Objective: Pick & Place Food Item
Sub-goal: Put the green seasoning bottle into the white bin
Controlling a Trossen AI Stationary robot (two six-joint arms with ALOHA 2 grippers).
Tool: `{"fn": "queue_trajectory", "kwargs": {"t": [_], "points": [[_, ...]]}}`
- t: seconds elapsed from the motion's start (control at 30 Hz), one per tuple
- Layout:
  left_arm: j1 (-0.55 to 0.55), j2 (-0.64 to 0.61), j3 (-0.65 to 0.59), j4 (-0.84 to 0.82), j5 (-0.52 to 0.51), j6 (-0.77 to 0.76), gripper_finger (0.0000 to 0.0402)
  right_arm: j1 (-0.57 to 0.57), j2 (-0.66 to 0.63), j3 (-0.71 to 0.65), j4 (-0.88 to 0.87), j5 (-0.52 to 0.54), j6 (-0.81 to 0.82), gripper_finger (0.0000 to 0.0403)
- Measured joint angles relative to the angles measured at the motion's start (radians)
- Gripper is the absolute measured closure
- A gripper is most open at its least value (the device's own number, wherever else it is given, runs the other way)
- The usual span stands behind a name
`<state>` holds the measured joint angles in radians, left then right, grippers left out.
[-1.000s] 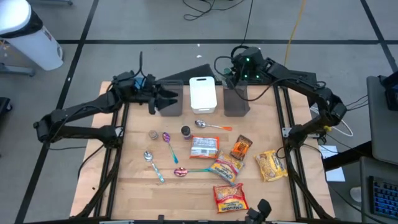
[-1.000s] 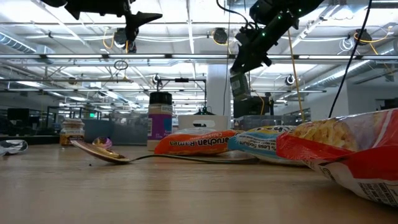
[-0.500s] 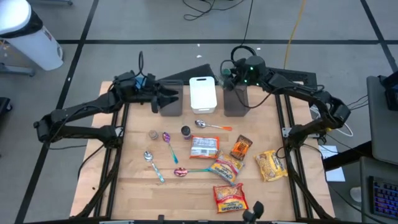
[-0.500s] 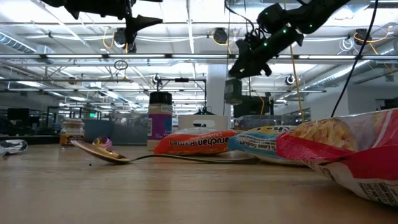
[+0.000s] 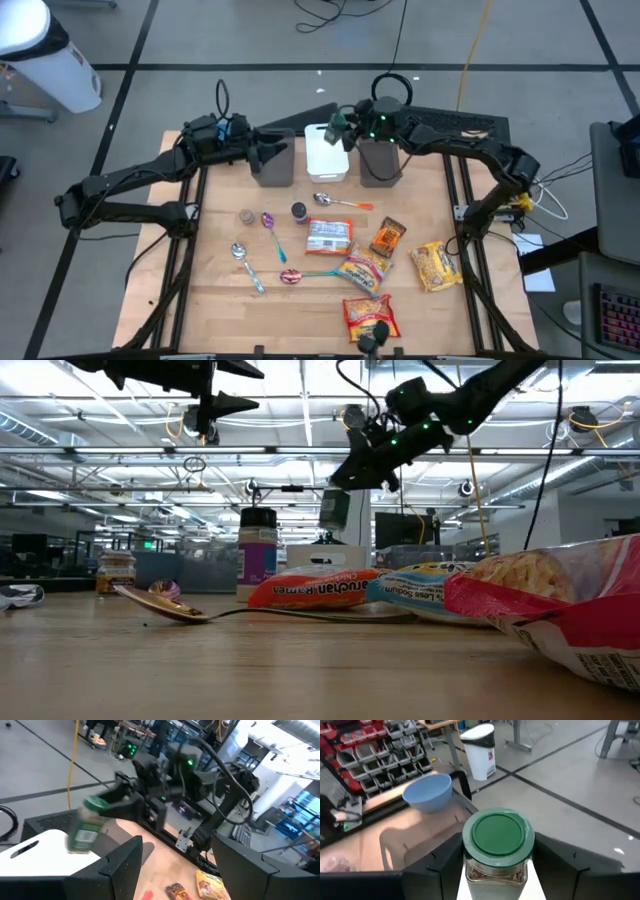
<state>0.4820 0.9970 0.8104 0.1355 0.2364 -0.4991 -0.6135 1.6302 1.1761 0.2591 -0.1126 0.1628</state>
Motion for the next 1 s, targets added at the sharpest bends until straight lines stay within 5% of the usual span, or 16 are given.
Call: {"fn": "queue_trajectory", "kwargs": {"t": [0.37, 1.0], "points": [[0.000, 0.000, 0.000, -0.029, 0.030, -0.003, 0.0156, 0.000, 0.192, 0.235, -0.142, -0.101, -0.073, 0.0209], [-0.011, 0.000, 0.000, -0.064, 0.016, 0.015, 0.0156, 0.026, 0.272, 0.238, -0.050, -0.045, -0.080, 0.0209]]}}
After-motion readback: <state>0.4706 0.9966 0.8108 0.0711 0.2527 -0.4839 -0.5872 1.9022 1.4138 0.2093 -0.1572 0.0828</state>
